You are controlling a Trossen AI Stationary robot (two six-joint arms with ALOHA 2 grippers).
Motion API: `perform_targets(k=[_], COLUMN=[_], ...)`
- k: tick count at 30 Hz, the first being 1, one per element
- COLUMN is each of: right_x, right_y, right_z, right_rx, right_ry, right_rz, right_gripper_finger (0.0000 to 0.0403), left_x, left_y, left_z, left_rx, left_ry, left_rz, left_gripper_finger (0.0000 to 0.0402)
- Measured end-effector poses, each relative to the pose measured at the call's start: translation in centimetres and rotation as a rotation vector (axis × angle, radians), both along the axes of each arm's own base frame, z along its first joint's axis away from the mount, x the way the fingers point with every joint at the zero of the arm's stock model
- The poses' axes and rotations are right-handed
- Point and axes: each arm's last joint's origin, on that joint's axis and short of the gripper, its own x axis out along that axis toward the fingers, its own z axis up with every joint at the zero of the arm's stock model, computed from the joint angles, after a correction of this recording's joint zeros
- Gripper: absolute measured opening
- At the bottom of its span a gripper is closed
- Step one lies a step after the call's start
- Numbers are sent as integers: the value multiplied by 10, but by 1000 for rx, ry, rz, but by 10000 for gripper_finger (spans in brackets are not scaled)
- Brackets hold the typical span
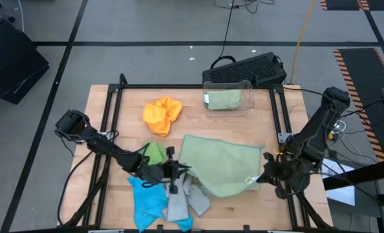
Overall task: Fold microfiber towels
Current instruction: Fold the light green microfiber towel
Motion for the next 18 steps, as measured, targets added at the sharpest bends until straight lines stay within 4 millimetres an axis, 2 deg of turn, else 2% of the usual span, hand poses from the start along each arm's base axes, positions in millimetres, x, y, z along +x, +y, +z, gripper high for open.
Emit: perform_targets(k=[6,11,18], right_x=[-4,-6,-5], right_y=[-21,-34,-50], right_z=[-18,-35,-44], right_rx=[-130,-184,-272], right_ry=[123,190,258], right_rz=[-201,-292,-378], right_gripper_finger=[2,2,2], left_x=[6,11,21], left_y=[27,42,81], left_z=[-9,-10,-11], left_rx=[-134,-110,-116], left_ry=[74,83,92], left_rz=[134,173,264], left_gripper_finger=[10,4,10])
